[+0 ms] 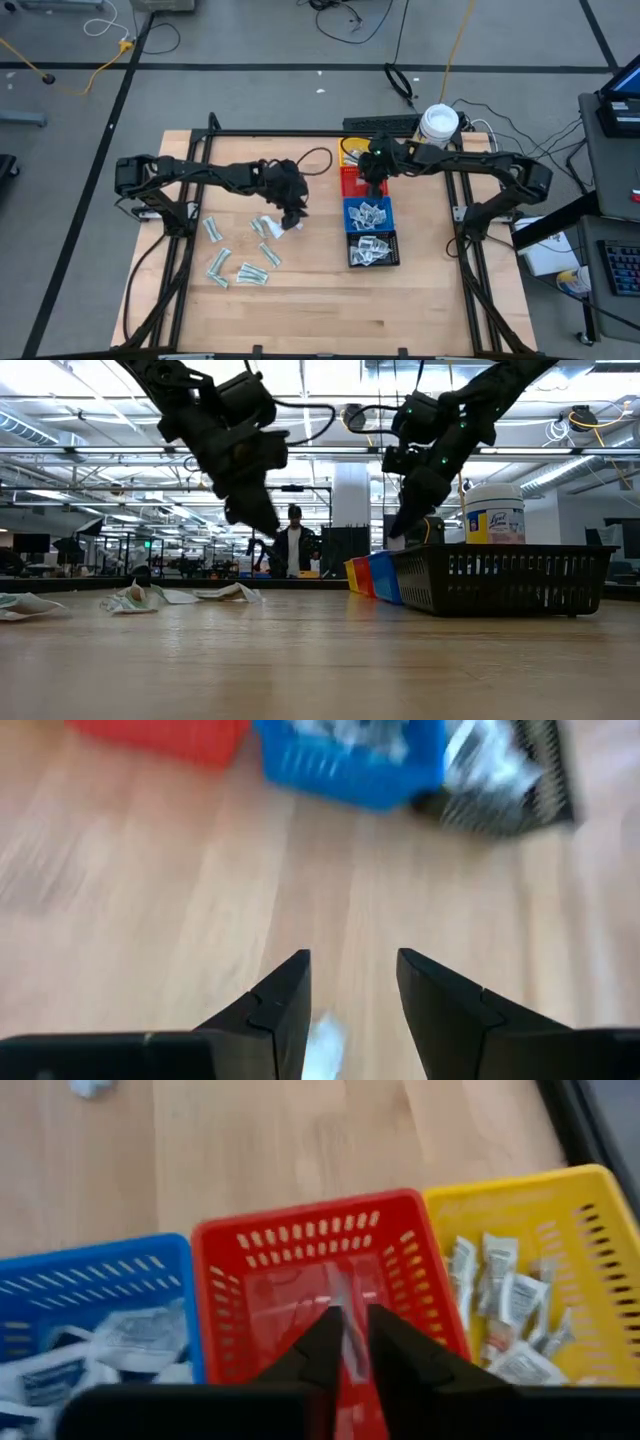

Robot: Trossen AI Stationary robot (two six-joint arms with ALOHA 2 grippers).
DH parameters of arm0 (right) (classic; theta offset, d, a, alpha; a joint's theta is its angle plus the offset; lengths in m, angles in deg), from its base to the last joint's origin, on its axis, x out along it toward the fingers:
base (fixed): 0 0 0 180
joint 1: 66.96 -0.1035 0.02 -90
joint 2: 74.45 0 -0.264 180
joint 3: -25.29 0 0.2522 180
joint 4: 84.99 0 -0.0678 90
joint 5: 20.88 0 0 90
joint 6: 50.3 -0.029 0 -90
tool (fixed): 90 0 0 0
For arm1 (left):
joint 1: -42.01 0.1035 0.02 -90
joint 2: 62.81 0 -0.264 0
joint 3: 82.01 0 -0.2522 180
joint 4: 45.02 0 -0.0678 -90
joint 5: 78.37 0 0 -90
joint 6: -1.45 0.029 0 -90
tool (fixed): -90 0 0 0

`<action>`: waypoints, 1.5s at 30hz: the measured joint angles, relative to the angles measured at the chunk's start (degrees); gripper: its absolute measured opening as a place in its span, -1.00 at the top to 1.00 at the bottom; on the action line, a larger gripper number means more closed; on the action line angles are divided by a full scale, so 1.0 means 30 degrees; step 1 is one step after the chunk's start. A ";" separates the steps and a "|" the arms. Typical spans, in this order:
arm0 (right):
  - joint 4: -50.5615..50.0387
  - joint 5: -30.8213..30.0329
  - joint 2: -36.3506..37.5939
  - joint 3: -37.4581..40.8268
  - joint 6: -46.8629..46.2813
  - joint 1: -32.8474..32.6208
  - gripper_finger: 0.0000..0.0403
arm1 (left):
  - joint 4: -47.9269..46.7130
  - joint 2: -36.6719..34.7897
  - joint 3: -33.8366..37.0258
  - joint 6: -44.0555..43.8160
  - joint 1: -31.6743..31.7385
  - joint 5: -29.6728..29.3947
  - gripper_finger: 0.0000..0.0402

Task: Pick & Place First Aid Supplies
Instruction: Put the green bandage pack into the red bin

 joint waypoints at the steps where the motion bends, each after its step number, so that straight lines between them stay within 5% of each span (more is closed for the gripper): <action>1: -0.0003 0.0261 0.0003 0.0003 -0.0193 0.0007 0.71 | -0.0597 0.0000 0.0000 0.0357 -0.0039 -0.0298 0.23; 9: -0.0277 0.0296 0.0562 -0.0002 -0.0827 -0.0010 -0.04 | -0.3672 0.0201 0.0000 0.3865 -0.0681 -0.1199 0.23; 14: 0.0144 0.0304 0.1277 0.0003 -0.2066 -0.0007 -0.25 | -0.4105 0.1212 0.0000 0.4279 -0.1186 -0.1329 0.23; 26: 0.1010 0.0308 0.2950 -0.0004 -0.2755 -0.0022 -0.21 | -0.3895 0.3252 -0.0040 0.3728 -0.1449 -0.2964 0.26; 32: 0.1023 0.0303 0.3125 -0.0004 -0.3909 -0.0022 -0.10 | -0.3802 0.3278 -0.0033 0.2816 -0.1113 -0.3187 0.89; 35: 0.1127 0.0399 0.3122 -0.0004 -0.4866 -0.0022 -0.05 | -0.3233 0.3242 0.0024 0.1604 -0.0495 -0.2538 0.97; 39: 0.1636 0.1931 0.3090 -0.0004 -0.6574 0.0060 -0.03 | 0.0613 0.2766 0.0117 0.1142 0.0297 0.0146 0.98; 45: 0.3413 0.4332 0.3012 0.0011 -0.7473 0.0112 -0.18 | 0.7644 0.2514 0.0066 -0.0263 0.0658 0.0951 0.99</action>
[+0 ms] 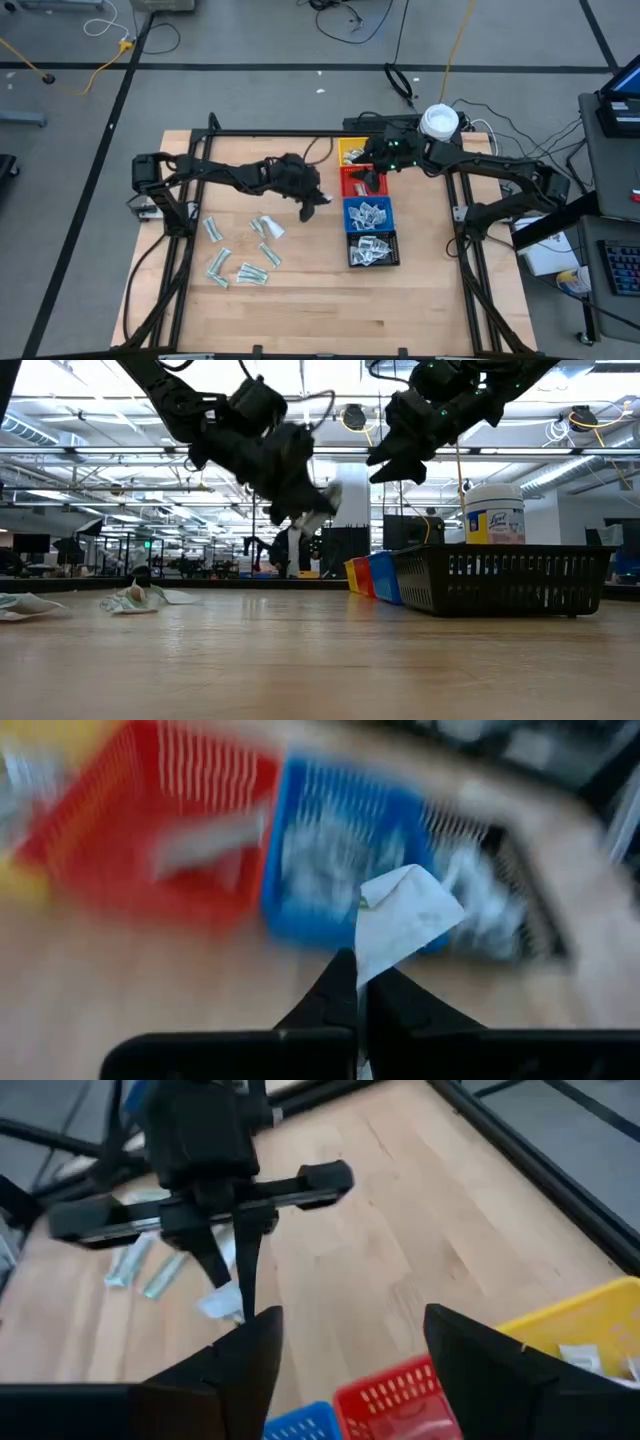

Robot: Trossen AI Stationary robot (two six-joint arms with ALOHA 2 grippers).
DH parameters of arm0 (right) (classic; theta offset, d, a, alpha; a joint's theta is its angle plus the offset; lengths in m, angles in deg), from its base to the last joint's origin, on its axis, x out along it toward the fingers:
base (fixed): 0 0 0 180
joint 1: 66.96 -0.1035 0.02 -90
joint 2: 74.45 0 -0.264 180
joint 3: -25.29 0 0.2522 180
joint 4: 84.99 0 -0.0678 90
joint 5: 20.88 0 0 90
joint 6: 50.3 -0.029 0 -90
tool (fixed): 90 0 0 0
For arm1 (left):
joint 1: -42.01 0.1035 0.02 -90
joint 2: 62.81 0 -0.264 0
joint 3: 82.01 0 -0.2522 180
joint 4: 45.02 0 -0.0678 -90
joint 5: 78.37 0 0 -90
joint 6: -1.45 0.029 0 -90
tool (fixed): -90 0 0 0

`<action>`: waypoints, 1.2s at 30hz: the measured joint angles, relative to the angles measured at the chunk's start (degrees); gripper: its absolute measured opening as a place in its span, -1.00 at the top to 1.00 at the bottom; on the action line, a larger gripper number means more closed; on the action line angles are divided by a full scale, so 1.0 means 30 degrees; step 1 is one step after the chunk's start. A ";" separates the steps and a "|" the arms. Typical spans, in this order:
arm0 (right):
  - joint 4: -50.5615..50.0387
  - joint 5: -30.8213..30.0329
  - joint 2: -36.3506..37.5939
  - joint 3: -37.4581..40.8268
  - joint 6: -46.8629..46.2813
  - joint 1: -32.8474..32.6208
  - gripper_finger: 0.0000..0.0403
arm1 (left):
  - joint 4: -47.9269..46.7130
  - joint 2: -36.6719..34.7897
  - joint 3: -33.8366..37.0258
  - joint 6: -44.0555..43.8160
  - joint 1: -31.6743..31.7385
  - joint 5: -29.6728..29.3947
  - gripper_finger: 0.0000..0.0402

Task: Pick & Place First Aid Supplies
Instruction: Put the green bandage pack into the red bin

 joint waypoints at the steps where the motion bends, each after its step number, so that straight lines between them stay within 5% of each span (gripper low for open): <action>1: 0.0252 0.0021 0.0000 0.0000 -0.0159 -0.0010 -0.22 | 0.1026 -0.0011 -0.0007 -0.0347 0.0074 0.0100 0.99; 8: 0.1759 0.0533 0.0000 0.0000 -0.0528 -0.0516 -0.47 | 0.5663 -0.0001 -0.0220 -0.2968 0.0435 0.0365 0.99; 15: 0.3162 0.0547 0.0000 0.0000 -0.0090 -0.1588 -0.37 | 0.5701 -0.0007 -0.1207 -0.3756 0.0515 0.0189 1.00; 25: 0.3212 0.0537 0.0000 0.0000 0.0114 -0.2014 0.11 | 0.5040 -0.0007 -0.1749 -0.4623 0.0916 0.0029 1.00; 32: 0.3232 0.0413 -0.0007 0.0000 0.0389 -0.1999 0.92 | 0.5228 -0.0007 -0.1749 -0.4613 0.0880 0.0061 1.00; 36: 0.3174 0.0410 -0.0015 0.0000 0.0502 -0.1873 0.99 | 0.5064 -0.0012 -0.1755 -0.5236 0.0887 0.0226 0.95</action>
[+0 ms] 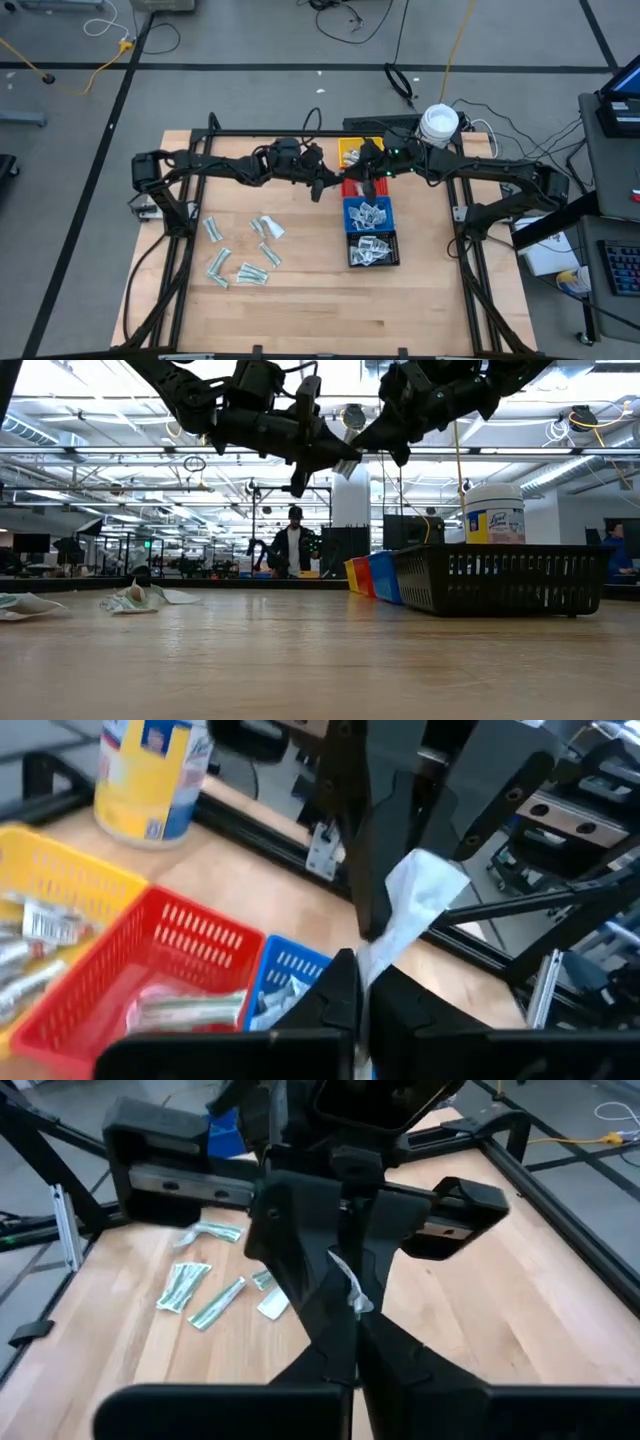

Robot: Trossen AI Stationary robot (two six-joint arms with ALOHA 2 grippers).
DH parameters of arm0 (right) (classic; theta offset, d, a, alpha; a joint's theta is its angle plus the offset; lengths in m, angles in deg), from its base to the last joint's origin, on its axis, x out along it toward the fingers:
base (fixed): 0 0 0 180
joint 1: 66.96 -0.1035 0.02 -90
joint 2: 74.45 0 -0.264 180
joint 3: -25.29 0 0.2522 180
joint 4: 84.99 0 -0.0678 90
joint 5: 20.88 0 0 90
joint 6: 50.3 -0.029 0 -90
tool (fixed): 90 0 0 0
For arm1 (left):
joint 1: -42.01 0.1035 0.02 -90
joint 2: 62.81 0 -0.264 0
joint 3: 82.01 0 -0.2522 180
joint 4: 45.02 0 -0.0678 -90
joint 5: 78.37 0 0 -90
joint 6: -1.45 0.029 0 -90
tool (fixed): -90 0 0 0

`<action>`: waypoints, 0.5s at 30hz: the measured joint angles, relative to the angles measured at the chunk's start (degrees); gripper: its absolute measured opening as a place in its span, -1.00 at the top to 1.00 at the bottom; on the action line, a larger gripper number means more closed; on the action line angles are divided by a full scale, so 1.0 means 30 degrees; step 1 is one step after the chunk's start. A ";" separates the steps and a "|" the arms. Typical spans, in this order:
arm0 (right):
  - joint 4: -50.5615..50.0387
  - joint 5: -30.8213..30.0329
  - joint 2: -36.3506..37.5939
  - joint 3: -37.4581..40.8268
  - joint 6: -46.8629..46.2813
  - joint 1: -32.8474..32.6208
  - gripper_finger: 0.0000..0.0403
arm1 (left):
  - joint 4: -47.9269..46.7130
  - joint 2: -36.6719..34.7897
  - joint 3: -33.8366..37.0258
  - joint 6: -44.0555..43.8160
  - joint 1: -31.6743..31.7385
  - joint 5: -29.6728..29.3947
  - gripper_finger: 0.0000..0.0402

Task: Pick & Place First Aid Supplies
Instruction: Put the green bandage pack into the red bin

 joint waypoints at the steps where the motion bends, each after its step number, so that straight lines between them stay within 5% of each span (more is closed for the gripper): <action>1: -0.0180 0.0038 0.0000 0.0000 0.0197 0.0116 0.99 | -0.0389 -0.0011 -0.0037 -0.0268 0.0002 0.0007 0.91; 10: -0.5040 -0.0110 -0.0018 -0.0080 0.4220 0.2289 1.00 | -0.8453 -0.0265 -0.0006 0.1374 0.0228 0.1810 0.27; 15: -0.9442 -0.2553 -0.1499 -0.1464 0.7937 0.2707 1.00 | -1.1048 -0.0294 -0.0008 0.2693 0.0173 0.2722 0.04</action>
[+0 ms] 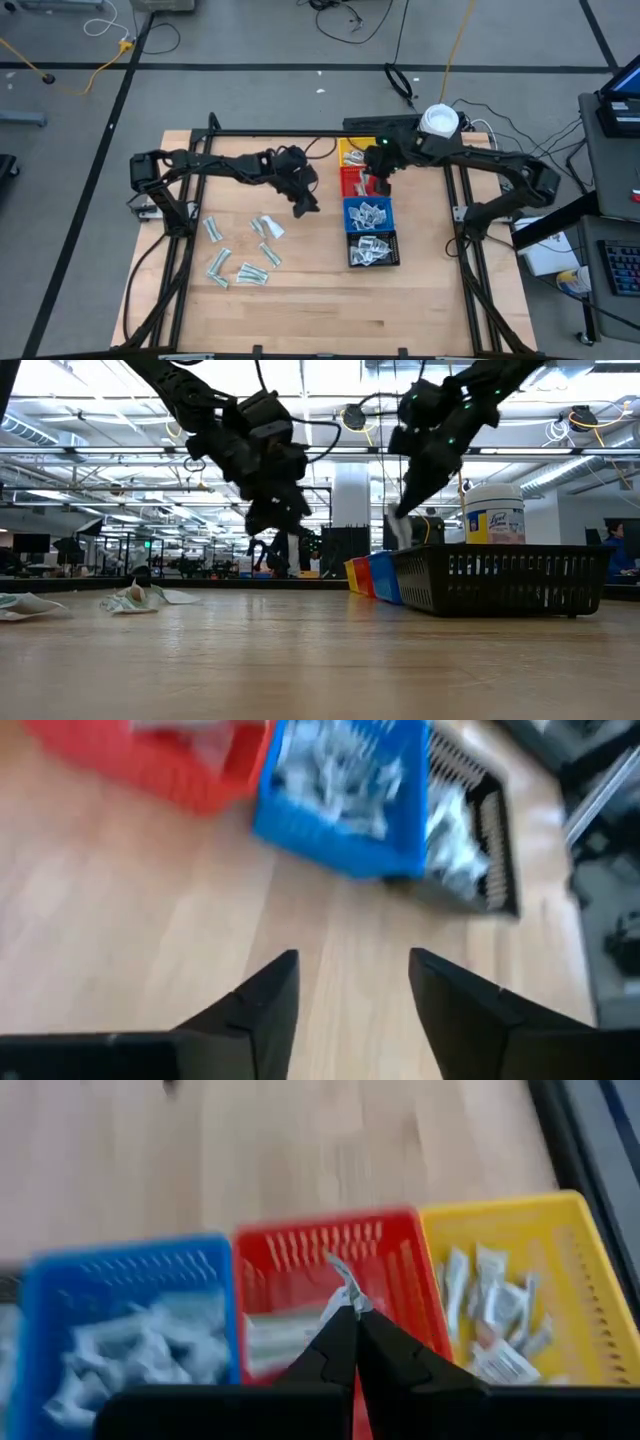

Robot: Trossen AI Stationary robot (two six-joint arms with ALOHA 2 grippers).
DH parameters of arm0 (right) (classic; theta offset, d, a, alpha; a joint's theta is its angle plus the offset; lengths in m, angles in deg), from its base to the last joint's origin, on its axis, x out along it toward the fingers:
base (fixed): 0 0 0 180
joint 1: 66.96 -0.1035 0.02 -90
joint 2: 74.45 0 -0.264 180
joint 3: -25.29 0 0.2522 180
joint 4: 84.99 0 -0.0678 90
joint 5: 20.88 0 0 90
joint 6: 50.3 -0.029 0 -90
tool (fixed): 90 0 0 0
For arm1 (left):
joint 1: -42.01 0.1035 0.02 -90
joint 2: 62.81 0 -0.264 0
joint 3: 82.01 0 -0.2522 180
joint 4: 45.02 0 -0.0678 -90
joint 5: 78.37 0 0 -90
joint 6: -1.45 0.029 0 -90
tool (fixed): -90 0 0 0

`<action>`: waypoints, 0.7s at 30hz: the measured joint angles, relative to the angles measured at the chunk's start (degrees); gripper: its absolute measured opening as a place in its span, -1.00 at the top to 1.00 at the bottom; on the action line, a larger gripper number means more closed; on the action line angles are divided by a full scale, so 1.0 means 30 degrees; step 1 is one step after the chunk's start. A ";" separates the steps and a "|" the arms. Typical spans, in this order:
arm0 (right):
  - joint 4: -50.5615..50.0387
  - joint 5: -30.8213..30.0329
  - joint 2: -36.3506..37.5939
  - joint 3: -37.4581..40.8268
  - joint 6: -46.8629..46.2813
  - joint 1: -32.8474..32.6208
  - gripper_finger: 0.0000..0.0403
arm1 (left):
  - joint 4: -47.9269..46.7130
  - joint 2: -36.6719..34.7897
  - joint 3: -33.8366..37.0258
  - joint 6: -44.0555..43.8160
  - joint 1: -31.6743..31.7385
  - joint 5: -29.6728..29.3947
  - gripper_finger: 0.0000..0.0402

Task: Pick & Place First Aid Supplies
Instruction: Put the green bandage pack into the red bin

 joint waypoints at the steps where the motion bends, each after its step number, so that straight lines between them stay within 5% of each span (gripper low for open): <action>1: -0.0376 -0.0392 -0.0466 -0.0278 0.0658 0.0030 1.00 | -0.0575 0.0007 0.0000 0.0326 -0.0031 -0.0051 0.01; 8: -0.0836 -0.1918 -0.2544 -0.0664 0.2670 -0.0074 0.93 | -0.4714 0.0007 0.0000 0.2209 -0.0019 -0.0341 0.00; 21: -0.0328 -0.1930 -0.2464 -0.0700 0.2478 -0.0311 0.13 | -1.1266 0.0007 0.0002 0.6836 -0.0065 -0.2852 -0.01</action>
